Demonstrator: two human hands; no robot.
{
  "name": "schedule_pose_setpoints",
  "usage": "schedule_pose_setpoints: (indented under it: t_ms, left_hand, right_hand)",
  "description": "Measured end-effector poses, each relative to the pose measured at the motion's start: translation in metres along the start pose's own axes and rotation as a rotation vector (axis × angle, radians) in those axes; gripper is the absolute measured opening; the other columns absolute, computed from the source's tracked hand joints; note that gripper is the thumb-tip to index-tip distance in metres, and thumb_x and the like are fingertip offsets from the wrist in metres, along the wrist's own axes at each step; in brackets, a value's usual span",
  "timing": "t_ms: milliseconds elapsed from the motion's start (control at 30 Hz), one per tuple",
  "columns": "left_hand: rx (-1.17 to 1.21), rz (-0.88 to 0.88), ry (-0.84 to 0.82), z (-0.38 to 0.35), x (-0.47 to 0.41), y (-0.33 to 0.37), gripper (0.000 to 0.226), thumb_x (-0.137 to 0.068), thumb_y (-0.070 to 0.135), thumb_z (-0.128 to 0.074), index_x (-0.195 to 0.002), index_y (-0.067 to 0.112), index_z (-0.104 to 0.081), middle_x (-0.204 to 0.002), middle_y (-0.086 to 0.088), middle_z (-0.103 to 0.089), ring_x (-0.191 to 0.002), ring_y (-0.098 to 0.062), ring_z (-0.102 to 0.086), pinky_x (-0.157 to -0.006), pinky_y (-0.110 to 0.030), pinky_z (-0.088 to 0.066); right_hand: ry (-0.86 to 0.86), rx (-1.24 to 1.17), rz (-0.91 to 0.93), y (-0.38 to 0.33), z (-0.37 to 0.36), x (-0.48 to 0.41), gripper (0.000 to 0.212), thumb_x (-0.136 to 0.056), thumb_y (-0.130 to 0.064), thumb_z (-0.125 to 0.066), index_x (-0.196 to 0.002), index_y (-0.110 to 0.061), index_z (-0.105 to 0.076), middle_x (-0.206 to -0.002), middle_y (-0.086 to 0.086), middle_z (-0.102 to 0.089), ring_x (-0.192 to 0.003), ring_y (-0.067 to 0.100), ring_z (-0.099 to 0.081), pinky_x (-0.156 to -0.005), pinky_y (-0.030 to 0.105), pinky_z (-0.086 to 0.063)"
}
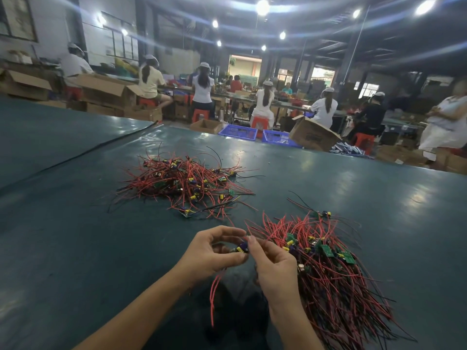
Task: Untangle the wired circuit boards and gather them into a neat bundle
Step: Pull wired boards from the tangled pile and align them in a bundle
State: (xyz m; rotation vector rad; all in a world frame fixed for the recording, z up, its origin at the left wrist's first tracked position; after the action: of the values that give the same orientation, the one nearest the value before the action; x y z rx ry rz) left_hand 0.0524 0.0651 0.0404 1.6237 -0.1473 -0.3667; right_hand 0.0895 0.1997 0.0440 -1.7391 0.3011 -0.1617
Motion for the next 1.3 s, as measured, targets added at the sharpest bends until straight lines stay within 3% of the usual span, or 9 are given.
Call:
schedule_pose_setpoints:
  t_ms: [133, 267, 400, 500, 600, 733, 967, 1100, 1300]
  left_hand:
    - [0.245, 0.13, 0.037, -0.001, -0.001, -0.001, 0.034, -0.068, 0.009, -0.076, -0.102, 0.009, -0.071, -0.089, -0.006, -0.073, -0.066, -0.011, -0.066, -0.062, -0.021, -0.054]
    - [0.354, 0.215, 0.04, -0.001, -0.001, -0.006, 0.03, -0.087, -0.014, -0.054, -0.097, 0.007, -0.073, -0.086, -0.011, -0.071, -0.063, -0.019, -0.066, -0.052, -0.021, -0.052]
    - [0.221, 0.207, -0.061, -0.007, 0.004, -0.009, 0.035, -0.085, -0.011, -0.06, -0.101, 0.017, -0.074, -0.095, -0.012, -0.073, -0.072, -0.021, -0.069, -0.061, -0.025, -0.053]
    - [0.326, 0.261, -0.036, -0.007, 0.003, -0.011, 0.035, -0.093, -0.006, -0.05, -0.095, 0.016, -0.076, -0.092, -0.014, -0.074, -0.066, -0.021, -0.069, -0.055, -0.025, -0.054]
    - [0.396, 0.325, -0.05, -0.008, 0.002, -0.008, 0.023, -0.092, 0.016, -0.052, -0.095, 0.009, -0.074, -0.087, -0.014, -0.073, -0.06, -0.019, -0.066, -0.05, -0.025, -0.051]
    - [0.294, 0.333, -0.068, -0.007, 0.001, -0.008, 0.05, -0.08, 0.054, -0.057, -0.097, 0.01, -0.074, -0.084, -0.011, -0.072, -0.06, -0.016, -0.064, -0.052, -0.024, -0.049]
    - [0.402, 0.241, -0.028, -0.008, 0.001, -0.005, 0.024, -0.071, 0.03, -0.071, -0.088, 0.014, -0.075, -0.093, -0.015, -0.074, -0.064, -0.015, -0.068, -0.056, -0.023, -0.053]
    - [0.622, 0.224, 0.063, -0.004, -0.003, -0.001, 0.012, -0.077, 0.023, -0.064, -0.087, 0.016, -0.063, -0.103, -0.016, -0.073, -0.08, -0.018, -0.073, -0.058, -0.024, -0.055]
    - [0.582, 0.207, 0.076, -0.007, -0.002, 0.0, 0.018, -0.076, 0.023, -0.064, -0.092, 0.018, -0.058, -0.112, -0.013, -0.071, -0.091, -0.016, -0.071, -0.069, -0.027, -0.047]
  right_hand:
    - [0.033, -0.094, -0.057, 0.002, 0.002, -0.001, 0.02, -0.089, -0.023, -0.066, -0.075, -0.019, -0.08, -0.051, -0.006, -0.052, -0.041, 0.002, -0.041, -0.038, 0.017, -0.033]
    - [0.048, -0.211, -0.123, 0.004, 0.005, -0.004, 0.019, -0.087, -0.024, -0.067, -0.078, -0.014, -0.08, -0.059, -0.005, -0.06, -0.044, 0.002, -0.045, -0.037, 0.018, -0.034]
    - [0.067, -0.201, -0.104, 0.005, 0.006, -0.005, 0.019, -0.086, -0.024, -0.067, -0.076, -0.013, -0.08, -0.06, -0.002, -0.061, -0.046, 0.003, -0.046, -0.038, 0.018, -0.036]
    - [0.074, -0.17, -0.074, 0.006, 0.006, -0.005, 0.018, -0.086, -0.024, -0.068, -0.076, -0.015, -0.08, -0.06, -0.002, -0.059, -0.046, 0.003, -0.045, -0.038, 0.018, -0.036]
    - [0.064, -0.127, -0.086, 0.007, 0.005, -0.005, 0.018, -0.085, -0.027, -0.069, -0.075, -0.017, -0.08, -0.068, 0.008, -0.059, -0.059, 0.018, -0.052, -0.043, 0.021, -0.039]
    - [0.063, -0.098, -0.09, 0.009, 0.005, -0.005, 0.018, -0.086, -0.03, -0.068, -0.076, -0.021, -0.08, -0.073, 0.012, -0.06, -0.071, 0.026, -0.053, -0.049, 0.024, -0.042]
    - [0.05, -0.124, -0.084, 0.007, 0.005, -0.005, 0.007, -0.085, -0.015, -0.071, -0.083, -0.015, -0.078, -0.077, 0.004, -0.075, -0.053, 0.006, -0.062, -0.039, 0.017, -0.042]
    - [0.052, -0.05, -0.038, 0.009, 0.006, -0.006, 0.015, -0.089, -0.004, -0.066, -0.086, -0.016, -0.076, -0.061, -0.001, -0.064, -0.042, 0.003, -0.044, -0.037, 0.016, -0.035]
    - [-0.006, -0.009, 0.017, 0.003, 0.001, 0.001, 0.014, -0.083, -0.016, -0.074, -0.08, -0.028, -0.08, -0.068, -0.002, -0.071, -0.047, 0.004, -0.05, -0.039, 0.017, -0.039]
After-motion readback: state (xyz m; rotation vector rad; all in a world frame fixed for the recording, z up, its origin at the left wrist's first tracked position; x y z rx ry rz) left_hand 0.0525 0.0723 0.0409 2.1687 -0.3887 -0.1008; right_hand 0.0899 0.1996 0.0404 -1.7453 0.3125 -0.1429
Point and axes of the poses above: each hand's wrist, its own x-axis away from the middle knuckle, its own z-axis out of the back of the hand, y = z × x, the point moved 3 cm from there along -x, towards the middle knuckle
